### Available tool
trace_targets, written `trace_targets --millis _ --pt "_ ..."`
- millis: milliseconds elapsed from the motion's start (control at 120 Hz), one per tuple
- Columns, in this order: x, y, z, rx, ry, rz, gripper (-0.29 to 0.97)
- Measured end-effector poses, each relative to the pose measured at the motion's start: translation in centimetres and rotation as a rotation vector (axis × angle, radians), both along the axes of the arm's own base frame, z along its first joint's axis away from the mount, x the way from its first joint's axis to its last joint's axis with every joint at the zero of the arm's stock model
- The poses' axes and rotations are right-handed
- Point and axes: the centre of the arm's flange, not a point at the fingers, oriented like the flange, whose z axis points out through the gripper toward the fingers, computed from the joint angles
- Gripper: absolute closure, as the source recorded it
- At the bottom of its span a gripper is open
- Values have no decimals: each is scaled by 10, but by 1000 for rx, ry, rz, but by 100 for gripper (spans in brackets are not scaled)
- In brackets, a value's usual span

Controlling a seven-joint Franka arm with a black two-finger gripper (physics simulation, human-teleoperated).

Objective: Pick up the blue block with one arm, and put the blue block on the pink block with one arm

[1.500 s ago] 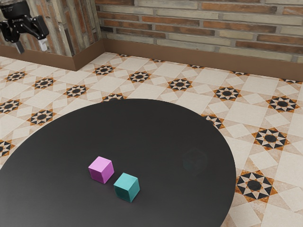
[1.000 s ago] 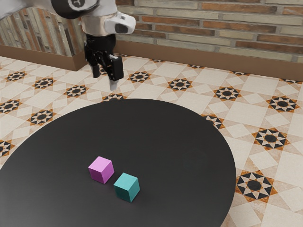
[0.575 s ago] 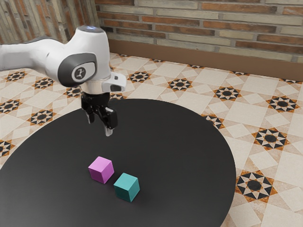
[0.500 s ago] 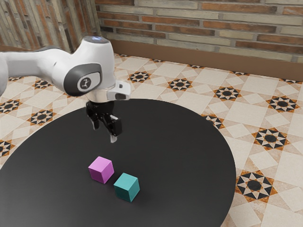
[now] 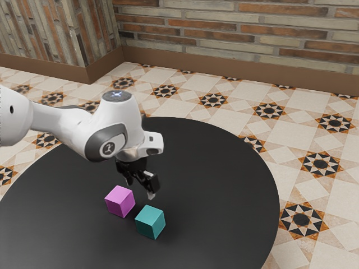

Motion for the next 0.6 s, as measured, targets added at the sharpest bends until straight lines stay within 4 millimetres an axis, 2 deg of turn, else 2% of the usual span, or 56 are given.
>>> trace_targets --millis 75,200,308,450,600 --pt "1 8 -6 -17 -17 33 2" --pt "5 13 -3 -36 -60 65 2" --pt "5 -4 -1 -47 -81 48 2" --pt "0 -37 -20 -63 -52 15 2" --pt "-4 -35 -25 -74 -40 54 2"
